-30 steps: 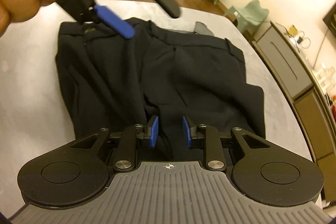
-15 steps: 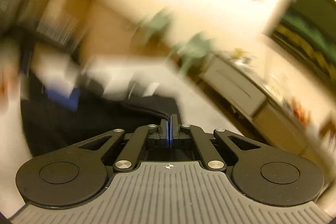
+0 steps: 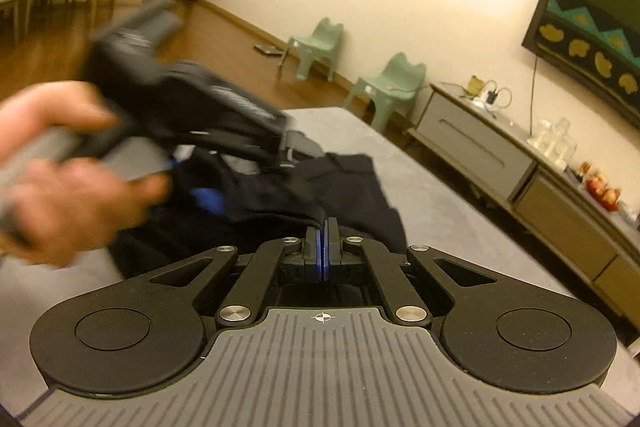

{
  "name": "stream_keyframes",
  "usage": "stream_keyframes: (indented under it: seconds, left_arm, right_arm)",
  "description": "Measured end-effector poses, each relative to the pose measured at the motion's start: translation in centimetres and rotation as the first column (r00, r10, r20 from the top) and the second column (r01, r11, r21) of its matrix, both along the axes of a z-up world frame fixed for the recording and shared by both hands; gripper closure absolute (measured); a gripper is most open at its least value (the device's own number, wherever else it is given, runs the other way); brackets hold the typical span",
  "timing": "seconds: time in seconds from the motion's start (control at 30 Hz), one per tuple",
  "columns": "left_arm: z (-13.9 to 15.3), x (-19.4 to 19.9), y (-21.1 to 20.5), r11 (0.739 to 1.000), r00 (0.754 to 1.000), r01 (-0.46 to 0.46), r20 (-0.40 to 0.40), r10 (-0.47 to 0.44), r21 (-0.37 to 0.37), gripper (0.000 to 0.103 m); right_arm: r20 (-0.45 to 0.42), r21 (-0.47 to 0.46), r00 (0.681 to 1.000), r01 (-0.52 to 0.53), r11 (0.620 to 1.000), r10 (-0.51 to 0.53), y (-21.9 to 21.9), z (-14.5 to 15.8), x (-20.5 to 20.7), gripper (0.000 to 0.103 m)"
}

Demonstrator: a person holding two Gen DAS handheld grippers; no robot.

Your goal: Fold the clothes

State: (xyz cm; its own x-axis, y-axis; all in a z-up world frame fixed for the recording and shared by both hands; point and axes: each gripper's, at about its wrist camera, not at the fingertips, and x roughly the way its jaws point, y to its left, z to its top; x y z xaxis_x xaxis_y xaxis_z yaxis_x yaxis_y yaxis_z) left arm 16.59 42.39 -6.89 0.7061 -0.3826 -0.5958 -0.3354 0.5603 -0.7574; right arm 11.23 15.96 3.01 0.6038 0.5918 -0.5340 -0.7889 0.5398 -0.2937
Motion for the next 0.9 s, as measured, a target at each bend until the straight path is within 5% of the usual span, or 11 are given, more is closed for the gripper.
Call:
stream_keyframes:
  seconds: [0.03, 0.1, 0.17, 0.23, 0.3, 0.43, 0.53, 0.6, 0.67, 0.8, 0.9]
  left_arm:
    - [0.8, 0.0, 0.1, 1.0, 0.999, 0.006, 0.032, -0.007, 0.01, 0.094]
    - [5.1, -3.9, 1.3, 0.998, 0.973, -0.063, 0.224, 0.055, 0.027, 0.099]
    - [8.3, -11.0, 2.3, 0.968, 0.897, -0.22, 0.416, 0.151, 0.123, 0.101]
    - [5.8, -11.9, 3.3, 0.963, 0.944, -0.237, 0.264, 0.197, 0.131, 0.101]
    - [2.4, -10.9, 3.8, 0.975, 0.976, -0.207, 0.081, 0.201, 0.074, 0.101]
    - [2.4, -11.0, 3.6, 0.97, 0.974, -0.221, 0.079, 0.213, 0.105, 0.097]
    - [2.1, -10.3, 3.2, 0.975, 0.977, -0.211, 0.061, 0.206, 0.076, 0.084]
    - [1.7, -9.5, 2.6, 0.978, 0.981, -0.194, 0.041, 0.191, 0.073, 0.079]
    - [1.7, -8.6, 1.3, 0.978, 0.983, -0.183, 0.025, 0.181, 0.103, 0.059]
    - [1.3, -7.3, 0.2, 0.975, 0.986, -0.167, 0.0, 0.169, 0.147, 0.049]
    - [1.2, -6.8, -0.5, 0.971, 0.988, -0.149, -0.018, 0.155, 0.184, 0.047]
  right_arm:
    - [-0.01, -0.002, 1.0, 0.008, 1.0, -0.008, -0.3, -0.4, -0.2, 0.103]
    - [-0.034, 0.019, 0.998, 0.05, 0.999, -0.05, -1.8, -1.0, -0.3, 0.101]
    - [-0.117, 0.081, 0.989, 0.102, 0.991, -0.093, -5.2, -1.2, -0.2, 0.074]
    - [-0.244, 0.151, 0.959, 0.183, 0.972, -0.143, -9.7, -2.0, 0.0, 0.06]
    - [-0.385, 0.168, 0.902, 0.276, 0.946, -0.195, -14.4, -3.7, 0.4, 0.06]
    - [-0.556, 0.233, 0.776, 0.49, 0.84, -0.298, -25.0, -5.6, -0.9, 0.059]
    - [-0.632, 0.295, 0.677, 0.66, 0.691, -0.377, -34.1, -5.6, -2.3, 0.051]
    - [-0.65, 0.31, 0.599, 0.771, 0.556, -0.468, -39.9, -5.3, -3.1, 0.048]
    - [-0.638, 0.296, 0.513, 0.852, 0.432, -0.574, -44.6, -5.2, -3.7, 0.046]
    - [-0.473, 0.196, 0.406, 0.914, 0.356, -0.782, -48.8, -5.2, -4.1, 0.043]
    - [-0.385, 0.086, 0.447, 0.888, 0.451, -0.807, -48.0, -6.2, -2.8, 0.026]
